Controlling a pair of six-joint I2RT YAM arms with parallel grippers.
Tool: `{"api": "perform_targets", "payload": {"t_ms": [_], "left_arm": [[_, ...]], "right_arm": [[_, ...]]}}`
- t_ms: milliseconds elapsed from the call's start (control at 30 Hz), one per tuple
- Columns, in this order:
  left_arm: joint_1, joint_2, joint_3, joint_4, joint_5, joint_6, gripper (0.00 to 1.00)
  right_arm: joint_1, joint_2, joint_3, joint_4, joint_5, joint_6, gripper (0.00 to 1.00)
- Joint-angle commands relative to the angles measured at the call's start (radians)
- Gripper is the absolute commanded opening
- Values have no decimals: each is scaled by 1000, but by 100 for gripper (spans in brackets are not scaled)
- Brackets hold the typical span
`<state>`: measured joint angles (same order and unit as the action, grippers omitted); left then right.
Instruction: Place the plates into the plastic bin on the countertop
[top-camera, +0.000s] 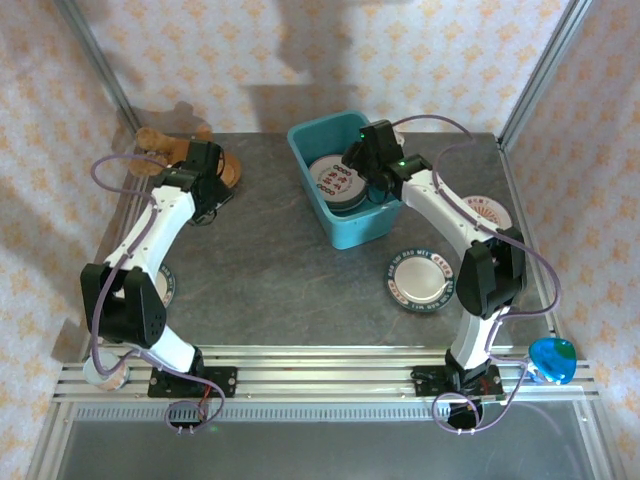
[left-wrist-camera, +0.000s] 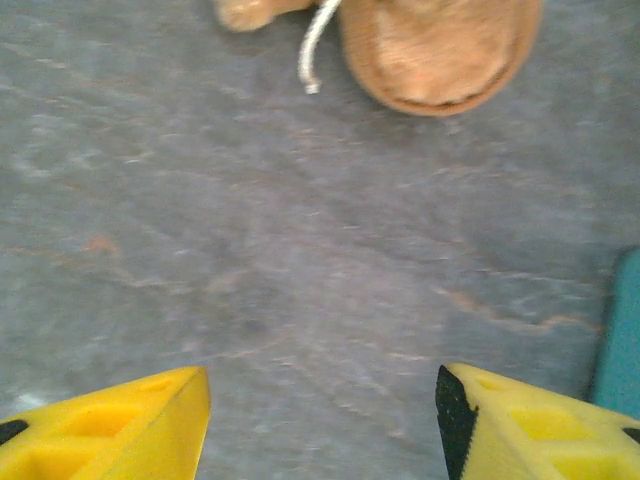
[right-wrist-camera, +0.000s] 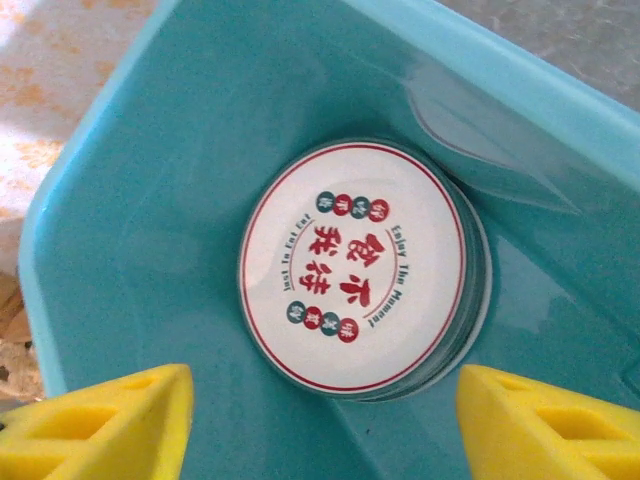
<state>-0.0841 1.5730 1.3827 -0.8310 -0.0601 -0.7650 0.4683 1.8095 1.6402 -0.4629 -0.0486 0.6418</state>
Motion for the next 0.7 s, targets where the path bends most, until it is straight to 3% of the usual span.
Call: {"api": "perform_targets", "payload": {"t_ms": [0,233,667], "left_arm": [[21,37,-12,-147,-115,72,63],[103,99,-7,-237,-118,135,62],[285,131,-174,-127,-61,255,59]], "right_arm": [[5,-38,23,81,-23,-139,69],[4,-168,-153,207,-30,-183,67],[10,-250,-284,265,-92,-198,64]]}}
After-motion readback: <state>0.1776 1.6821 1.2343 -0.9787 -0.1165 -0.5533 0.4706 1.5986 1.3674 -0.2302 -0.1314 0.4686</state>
